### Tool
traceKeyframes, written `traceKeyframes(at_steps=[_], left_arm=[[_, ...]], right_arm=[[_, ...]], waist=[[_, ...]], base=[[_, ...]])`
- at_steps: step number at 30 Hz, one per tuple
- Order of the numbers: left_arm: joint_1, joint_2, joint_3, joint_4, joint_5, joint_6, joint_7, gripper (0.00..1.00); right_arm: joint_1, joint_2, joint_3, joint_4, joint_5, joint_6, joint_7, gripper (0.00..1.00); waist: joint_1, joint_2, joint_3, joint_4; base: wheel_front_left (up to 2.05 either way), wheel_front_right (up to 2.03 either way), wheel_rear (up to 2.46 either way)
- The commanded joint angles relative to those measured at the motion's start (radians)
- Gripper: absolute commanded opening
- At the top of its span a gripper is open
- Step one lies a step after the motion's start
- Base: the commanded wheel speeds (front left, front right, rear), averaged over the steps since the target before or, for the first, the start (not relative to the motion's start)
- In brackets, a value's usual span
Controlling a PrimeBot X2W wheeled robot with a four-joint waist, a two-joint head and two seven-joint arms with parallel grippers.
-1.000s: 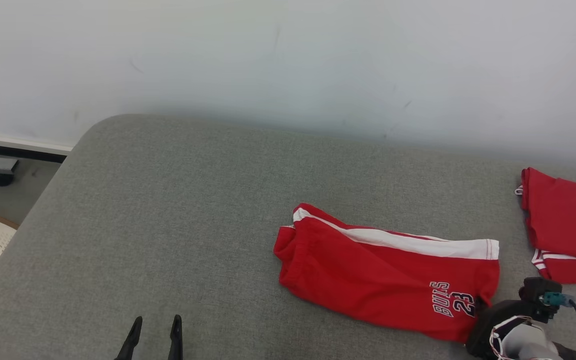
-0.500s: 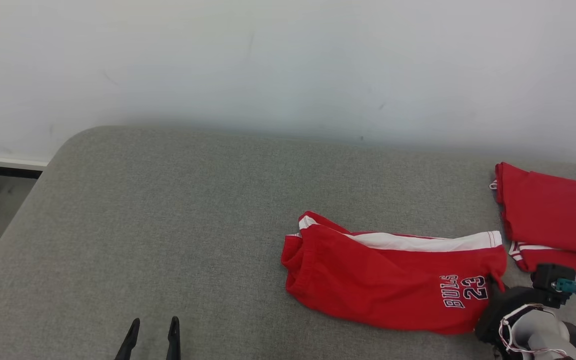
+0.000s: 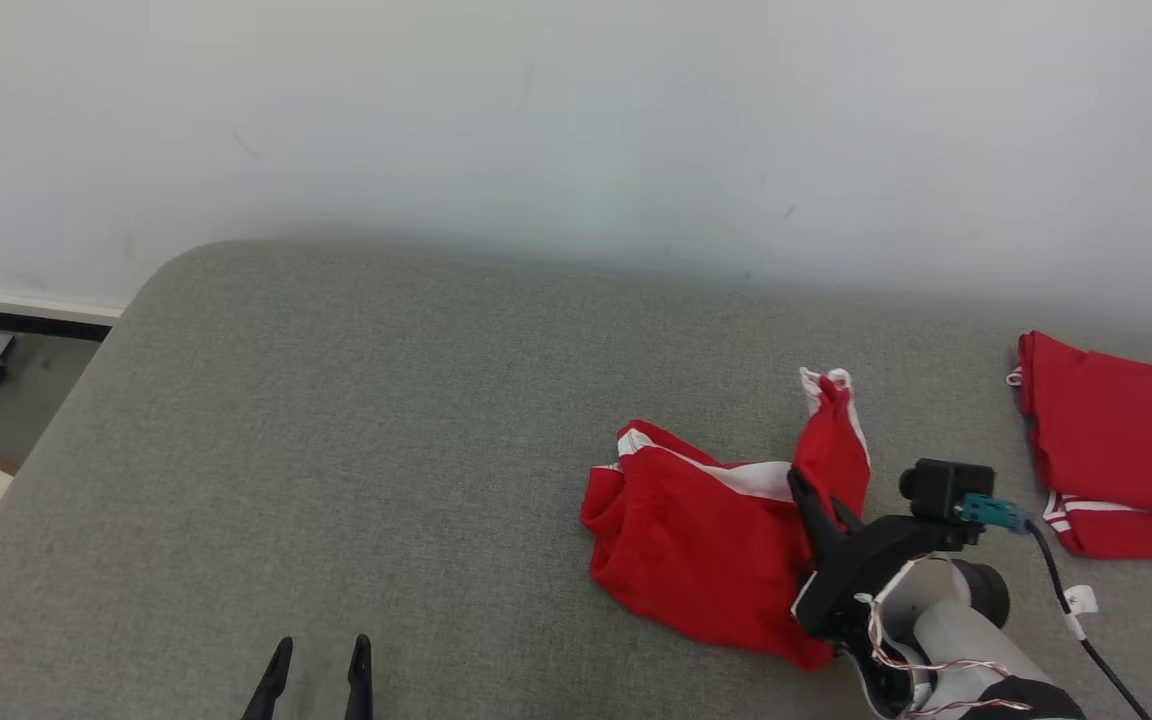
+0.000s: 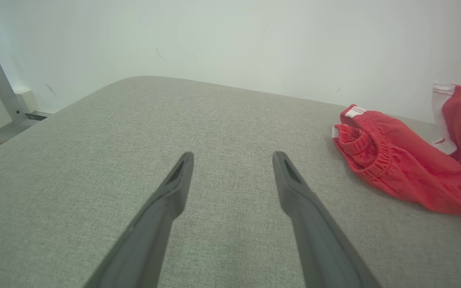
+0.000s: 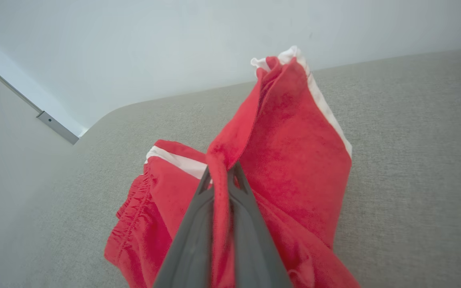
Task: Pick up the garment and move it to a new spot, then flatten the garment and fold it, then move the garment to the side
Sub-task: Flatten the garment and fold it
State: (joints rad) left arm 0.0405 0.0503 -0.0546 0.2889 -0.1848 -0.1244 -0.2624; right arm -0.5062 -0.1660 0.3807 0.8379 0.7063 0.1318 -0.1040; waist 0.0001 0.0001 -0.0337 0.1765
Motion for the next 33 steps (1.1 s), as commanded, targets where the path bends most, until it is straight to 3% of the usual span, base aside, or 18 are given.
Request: traceKeyframes(at_steps=[1,12,18,25,26,27,33], left_arm=[[-0.003,0.0,-0.005,0.005,-0.005,-0.003,-0.003,1.0],[-0.056,0.0,-0.074,0.019,-0.028,-0.004,-0.003,1.0],[-0.073,0.0,-0.099,0.023,-0.041,0.007,-0.003,1.0],[-0.096,0.0,-0.117,0.035,-0.053,0.012,-0.003,1.0],[-0.099,0.0,-0.116,0.037,-0.053,0.013,-0.003,1.0],[-0.1,0.0,-0.114,0.039,-0.054,0.014,-0.003,1.0],[-0.079,0.0,-0.091,0.041,-0.043,0.018,-0.003,1.0]], right_arm=[[-0.001,0.021,0.02,-0.017,0.019,-0.002,0.007,0.0],[-0.094,0.104,0.076,0.077,0.047,-0.002,-0.013,0.0],[-0.129,0.114,0.099,0.166,0.052,-0.002,-0.043,0.0],[-0.144,0.115,0.189,0.187,0.145,-0.002,-0.052,0.0],[-0.146,0.116,0.203,0.186,0.156,-0.002,-0.056,0.31],[-0.149,0.116,0.218,0.182,0.163,-0.002,-0.06,1.0],[-0.177,0.115,0.265,0.192,0.168,-0.002,-0.117,1.0]], waist=[[-0.0001,-0.0001,0.004,0.02],[-0.0001,-0.0001,0.05,0.108],[-0.0001,-0.0001,0.068,0.127],[-0.0001,-0.0001,0.082,0.133],[-0.0001,-0.0001,0.08,0.131],[-0.0001,-0.0001,0.078,0.128],[-0.0001,-0.0001,0.055,0.095]], base=[[0.0,0.0,0.0],[0.0,0.0,0.0],[0.0,0.0,0.0],[0.0,0.0,0.0],[0.0,0.0,0.0],[0.0,0.0,0.0],[0.0,0.0,0.0]])
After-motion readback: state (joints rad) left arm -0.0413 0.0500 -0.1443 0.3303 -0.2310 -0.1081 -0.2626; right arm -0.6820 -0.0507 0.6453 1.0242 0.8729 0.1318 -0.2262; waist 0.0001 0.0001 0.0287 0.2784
